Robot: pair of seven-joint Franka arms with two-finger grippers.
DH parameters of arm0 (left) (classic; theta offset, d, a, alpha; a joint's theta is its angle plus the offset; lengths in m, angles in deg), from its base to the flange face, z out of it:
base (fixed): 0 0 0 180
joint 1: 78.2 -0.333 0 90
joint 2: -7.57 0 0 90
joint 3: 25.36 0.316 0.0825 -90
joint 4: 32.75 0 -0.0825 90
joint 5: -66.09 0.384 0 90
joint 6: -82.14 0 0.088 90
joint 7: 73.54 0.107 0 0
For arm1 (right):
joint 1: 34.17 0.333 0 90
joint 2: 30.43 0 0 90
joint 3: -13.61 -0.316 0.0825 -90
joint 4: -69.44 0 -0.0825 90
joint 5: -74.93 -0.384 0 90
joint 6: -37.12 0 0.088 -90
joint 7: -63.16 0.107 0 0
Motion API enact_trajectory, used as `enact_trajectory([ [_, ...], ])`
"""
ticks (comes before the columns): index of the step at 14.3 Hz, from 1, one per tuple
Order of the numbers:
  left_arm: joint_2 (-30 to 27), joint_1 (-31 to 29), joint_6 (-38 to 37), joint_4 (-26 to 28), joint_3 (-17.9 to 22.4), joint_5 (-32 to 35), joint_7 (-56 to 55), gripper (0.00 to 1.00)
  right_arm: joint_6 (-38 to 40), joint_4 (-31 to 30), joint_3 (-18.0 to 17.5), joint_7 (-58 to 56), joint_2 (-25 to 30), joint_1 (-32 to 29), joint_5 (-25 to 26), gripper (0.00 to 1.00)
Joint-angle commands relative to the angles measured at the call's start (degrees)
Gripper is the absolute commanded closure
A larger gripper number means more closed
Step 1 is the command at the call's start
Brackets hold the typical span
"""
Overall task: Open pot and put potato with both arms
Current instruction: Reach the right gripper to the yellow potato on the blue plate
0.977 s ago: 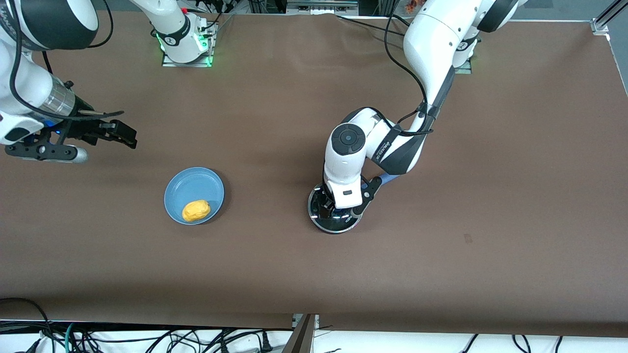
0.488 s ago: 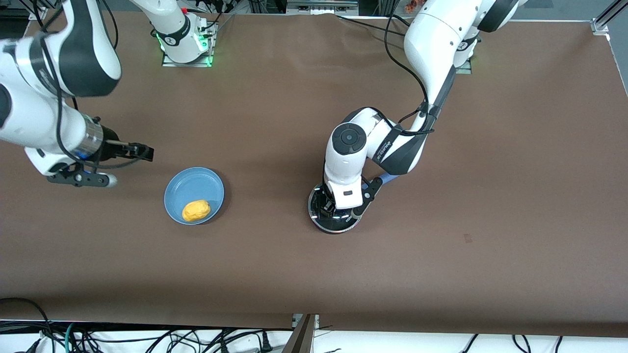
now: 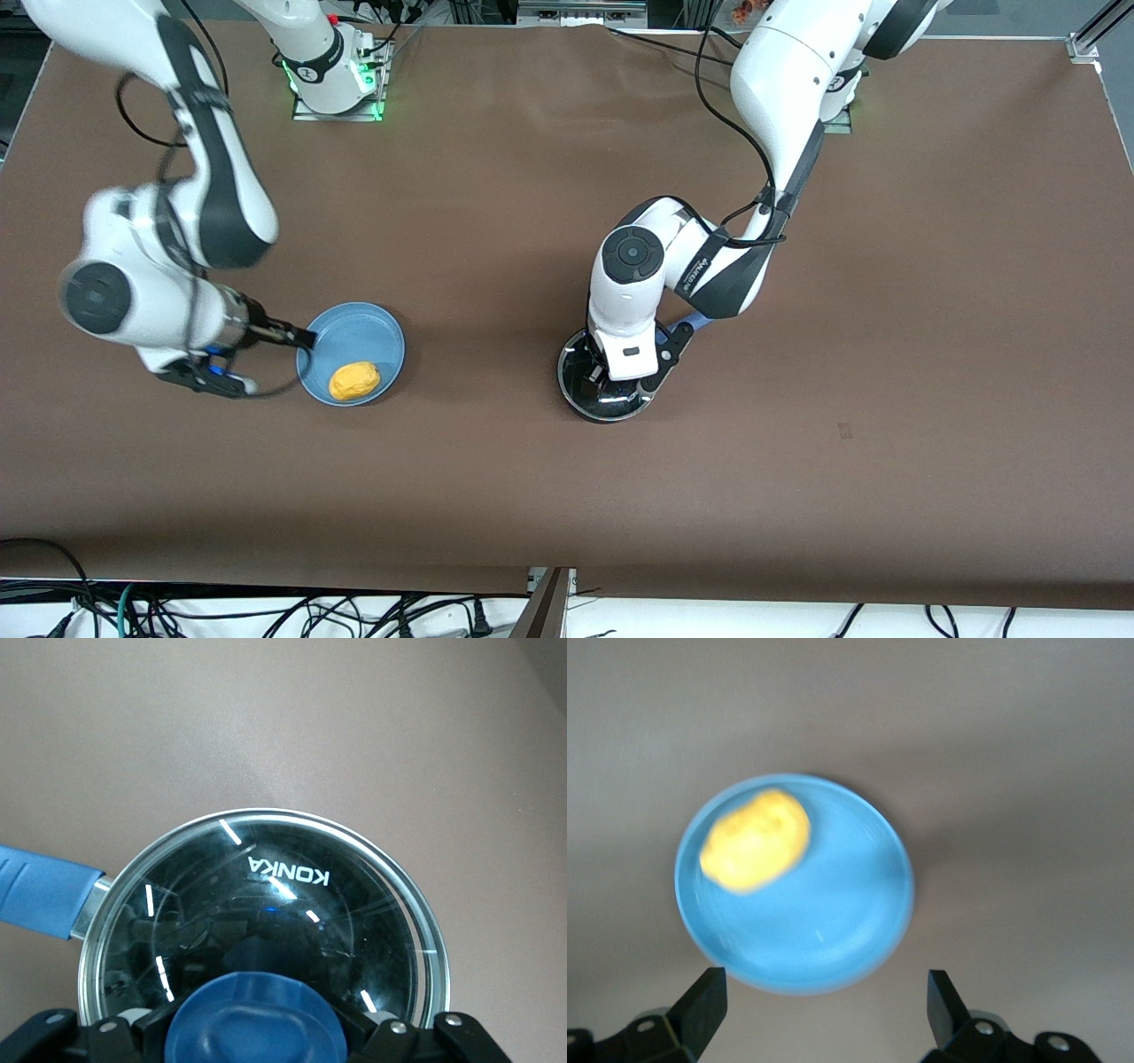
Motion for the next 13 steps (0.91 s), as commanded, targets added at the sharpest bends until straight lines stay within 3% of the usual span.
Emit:
enact_trajectory([
  [1, -0.1, -0.1, -0.9, -1.0, 0.1, 1.4, 0.5, 0.6, -7.1, 1.8, -0.1, 9.5, -6.2, 2.6, -0.1, 0.0],
  [3, -0.2, -0.1, -1.1, -1.0, 0.2, 1.5, 0.7, 0.63, -8.7, 1.9, -0.1, 13.0, -8.5, 3.3, 0.0, 0.01],
  [6, -0.8, -0.7, -5.4, -1.4, 0.1, 0.7, 5.2, 0.64, -9.2, 6.8, -0.1, 12.3, -12.6, 2.6, 0.0, 0.01],
  [11, -2.9, -3.4, -8.5, -1.7, -0.4, 0.5, 8.3, 0.64, -11.9, 6.0, -0.1, 13.2, -14.3, 2.6, -0.6, 0.01],
  [12, -3.5, -4.3, -9.8, -1.7, -0.6, 0.4, 10.1, 0.64, -12.0, 5.5, -0.1, 13.2, -14.4, 2.6, -1.2, 0.02],
  [13, -4.4, -5.3, -11.1, -1.7, -0.8, 0.3, 11.6, 0.64, -11.5, 5.4, -0.1, 13.2, -14.4, 2.6, -1.6, 0.1],
])
